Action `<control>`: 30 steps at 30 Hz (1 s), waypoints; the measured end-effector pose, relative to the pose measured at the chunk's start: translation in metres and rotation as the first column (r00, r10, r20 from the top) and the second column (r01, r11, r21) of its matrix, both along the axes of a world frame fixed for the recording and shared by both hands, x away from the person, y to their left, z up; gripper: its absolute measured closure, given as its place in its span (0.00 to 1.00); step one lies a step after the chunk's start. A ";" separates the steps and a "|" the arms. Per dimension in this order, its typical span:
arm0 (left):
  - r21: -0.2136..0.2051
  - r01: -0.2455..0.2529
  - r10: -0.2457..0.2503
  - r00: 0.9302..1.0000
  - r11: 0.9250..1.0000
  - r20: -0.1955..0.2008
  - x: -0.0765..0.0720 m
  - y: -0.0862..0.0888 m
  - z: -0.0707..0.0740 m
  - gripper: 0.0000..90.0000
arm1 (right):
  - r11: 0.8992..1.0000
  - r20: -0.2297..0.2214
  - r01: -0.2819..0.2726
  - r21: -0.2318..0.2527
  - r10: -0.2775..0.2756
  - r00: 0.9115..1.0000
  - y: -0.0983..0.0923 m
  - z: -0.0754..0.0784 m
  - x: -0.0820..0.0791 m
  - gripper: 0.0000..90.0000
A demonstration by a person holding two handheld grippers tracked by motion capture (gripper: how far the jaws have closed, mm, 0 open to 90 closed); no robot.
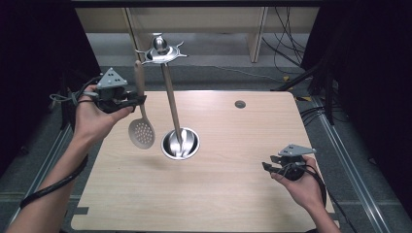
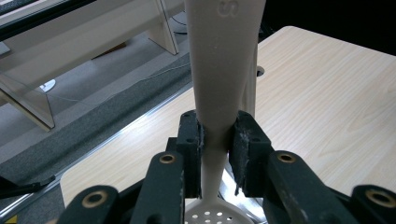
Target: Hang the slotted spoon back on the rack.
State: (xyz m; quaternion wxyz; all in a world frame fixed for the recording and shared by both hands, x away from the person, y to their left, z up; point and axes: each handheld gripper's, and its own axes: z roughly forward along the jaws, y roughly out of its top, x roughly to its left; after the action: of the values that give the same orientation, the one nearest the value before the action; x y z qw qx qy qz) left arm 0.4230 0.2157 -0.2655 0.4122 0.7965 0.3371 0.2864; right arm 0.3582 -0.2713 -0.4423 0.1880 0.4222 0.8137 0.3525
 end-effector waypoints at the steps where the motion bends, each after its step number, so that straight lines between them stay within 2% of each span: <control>1: 0.001 0.001 -0.001 1.000 1.000 -0.001 0.000 0.000 0.000 0.82 | 1.000 0.011 -0.007 -0.007 0.007 1.000 -0.001 -0.001 0.001 0.63; 12: -0.010 0.012 -0.012 1.000 1.000 0.016 0.004 -0.001 -0.003 0.82 | 1.000 0.002 0.002 0.000 -0.002 1.000 -0.001 0.000 0.000 0.63; 14: -0.030 0.009 -0.008 1.000 1.000 0.027 0.004 -0.001 -0.004 0.82 | 1.000 0.004 0.001 -0.003 -0.001 1.000 -0.001 0.000 0.000 0.63; 15: -0.035 0.009 -0.009 1.000 0.999 0.027 0.004 -0.001 -0.005 0.82 | 1.000 -0.009 0.009 0.005 -0.009 1.000 0.000 0.000 -0.001 0.63; 17: -0.030 0.016 -0.015 0.999 0.999 0.032 0.004 0.000 -0.005 0.82 | 1.000 0.004 -0.004 -0.007 0.004 1.000 -0.001 -0.001 0.000 0.63; 20: -0.068 0.021 -0.017 0.998 0.997 0.054 0.004 0.001 -0.009 0.82 | 1.000 -0.003 0.003 0.003 -0.003 1.000 -0.001 0.000 0.000 0.63; 22: -0.069 0.020 -0.016 0.998 0.997 0.060 0.003 0.002 -0.009 0.81 | 1.000 -0.004 0.005 0.003 -0.005 1.000 -0.001 0.000 0.000 0.63; 24: -0.082 0.017 -0.010 0.996 0.996 0.084 0.001 0.003 -0.011 0.81 | 1.000 -0.011 0.009 0.010 -0.009 1.000 0.000 0.000 -0.001 0.63; 25: -0.087 0.016 -0.008 0.996 0.996 0.093 0.000 0.004 -0.012 0.81 | 1.000 0.010 -0.011 -0.005 0.011 1.000 -0.002 0.000 0.000 0.63; 26: -0.091 0.013 -0.004 0.995 0.996 0.100 -0.001 0.005 -0.013 0.81 | 1.000 0.002 -0.005 0.000 0.005 1.000 -0.001 0.000 0.000 0.63; 28: -0.105 0.013 -0.001 0.993 0.994 0.117 -0.003 0.006 -0.016 0.81 | 1.000 0.018 -0.018 -0.013 0.018 1.000 -0.002 -0.001 0.001 0.63; 30: -0.115 0.013 0.001 0.992 0.993 0.127 -0.004 0.006 -0.017 0.81 | 1.000 0.009 -0.006 -0.007 0.006 1.000 -0.002 -0.001 0.000 0.63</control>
State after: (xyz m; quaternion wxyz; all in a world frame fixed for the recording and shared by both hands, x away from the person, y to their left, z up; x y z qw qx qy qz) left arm 0.4187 0.2217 -0.2830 0.4791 0.7525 0.3238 0.3153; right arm 0.3585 -0.2730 -0.4432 0.1919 0.4178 0.8152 0.3521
